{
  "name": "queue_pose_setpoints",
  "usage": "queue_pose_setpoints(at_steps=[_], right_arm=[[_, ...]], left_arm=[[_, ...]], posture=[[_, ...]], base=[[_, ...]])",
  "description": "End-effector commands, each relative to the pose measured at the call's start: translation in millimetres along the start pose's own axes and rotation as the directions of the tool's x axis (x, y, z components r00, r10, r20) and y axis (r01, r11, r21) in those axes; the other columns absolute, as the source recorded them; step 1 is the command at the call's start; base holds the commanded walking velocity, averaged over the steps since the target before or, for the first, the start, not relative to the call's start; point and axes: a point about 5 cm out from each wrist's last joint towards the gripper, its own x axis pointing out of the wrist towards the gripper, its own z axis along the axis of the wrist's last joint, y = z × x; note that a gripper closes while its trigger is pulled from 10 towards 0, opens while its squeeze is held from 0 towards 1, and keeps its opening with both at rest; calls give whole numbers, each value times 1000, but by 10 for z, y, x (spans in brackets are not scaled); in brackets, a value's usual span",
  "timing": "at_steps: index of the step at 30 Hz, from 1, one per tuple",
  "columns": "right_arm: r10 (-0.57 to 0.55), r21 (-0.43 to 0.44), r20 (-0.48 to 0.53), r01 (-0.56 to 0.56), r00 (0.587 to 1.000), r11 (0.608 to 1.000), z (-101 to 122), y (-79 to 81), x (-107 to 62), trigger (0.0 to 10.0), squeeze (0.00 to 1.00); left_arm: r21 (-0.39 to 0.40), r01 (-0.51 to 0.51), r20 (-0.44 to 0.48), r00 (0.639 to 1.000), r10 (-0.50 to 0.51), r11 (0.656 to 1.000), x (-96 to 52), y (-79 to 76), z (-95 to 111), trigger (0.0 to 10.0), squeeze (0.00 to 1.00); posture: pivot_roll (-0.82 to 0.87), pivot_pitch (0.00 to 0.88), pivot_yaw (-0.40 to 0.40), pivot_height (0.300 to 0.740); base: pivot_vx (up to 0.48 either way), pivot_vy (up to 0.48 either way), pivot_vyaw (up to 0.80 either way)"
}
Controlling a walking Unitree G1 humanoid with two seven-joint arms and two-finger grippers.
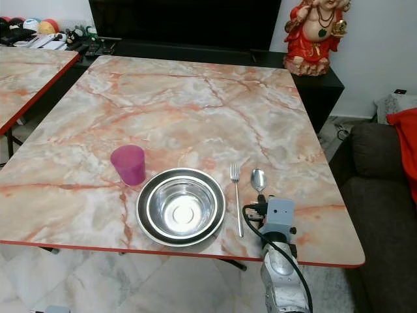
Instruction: Setting the table
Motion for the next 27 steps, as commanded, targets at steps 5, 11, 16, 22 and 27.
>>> queue_pose_setpoints(at_steps=[5,11,16,22,27], right_arm=[[26,22,29,-27,999,999,39,8,9,10000,0],[51,35,89,-54,995,998,207,48,64,10000,0],[31,59,150,-41,988,997,407,17,137,10000,0],[-5,65,248,-12,969,998,801,-74,265,10000,0],[-32,53,326,16,945,998,1137,-168,352,10000,0]], left_arm=[[13,13,-29,999,-12,1000,-22,-24,-78,10000,0],[13,14,-29,999,-14,1000,-20,-30,-74,10000,0],[11,15,-28,999,-15,1000,-18,-36,-69,10000,0],[11,15,-28,1000,-15,1000,-16,-36,-63,10000,0],[12,15,-28,999,-15,1000,-14,-32,-60,10000,0]], posture=[[61,133,-39,740],[59,133,-40,740],[60,133,-39,740],[54,134,-35,740],[51,135,-34,740]], base=[[0,0,0],[0,0,0],[0,0,0],[0,0,0],[0,0,0]])
